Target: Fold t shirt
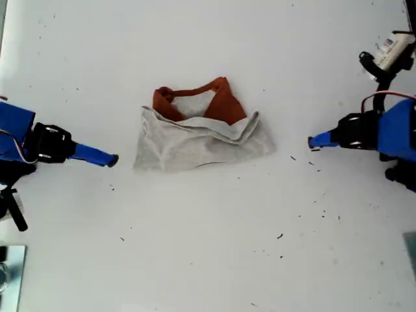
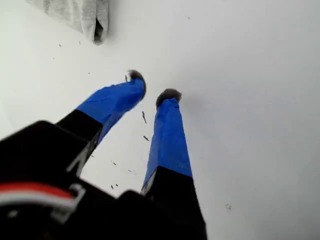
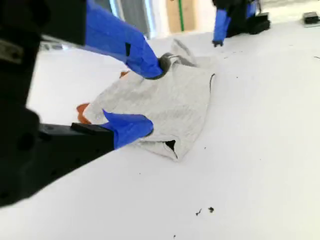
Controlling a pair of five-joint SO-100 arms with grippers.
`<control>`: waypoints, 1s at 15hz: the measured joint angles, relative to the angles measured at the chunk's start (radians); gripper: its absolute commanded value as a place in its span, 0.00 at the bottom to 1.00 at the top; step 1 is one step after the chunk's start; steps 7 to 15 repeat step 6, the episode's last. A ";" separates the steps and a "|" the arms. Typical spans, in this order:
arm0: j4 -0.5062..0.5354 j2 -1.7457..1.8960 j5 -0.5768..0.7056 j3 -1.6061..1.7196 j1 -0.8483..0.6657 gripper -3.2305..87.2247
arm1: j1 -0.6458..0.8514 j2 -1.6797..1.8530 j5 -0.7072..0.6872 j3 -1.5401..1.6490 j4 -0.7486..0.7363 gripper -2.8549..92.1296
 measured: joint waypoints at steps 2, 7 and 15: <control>0.000 0.003 0.020 0.000 0.003 0.19 | 0.005 0.000 -0.052 0.000 0.000 0.07; 0.000 0.003 0.020 0.000 0.006 0.19 | -0.003 0.000 -0.647 0.000 0.003 0.07; 0.000 0.003 0.020 0.000 0.006 0.19 | -0.003 0.000 -0.647 0.000 0.003 0.07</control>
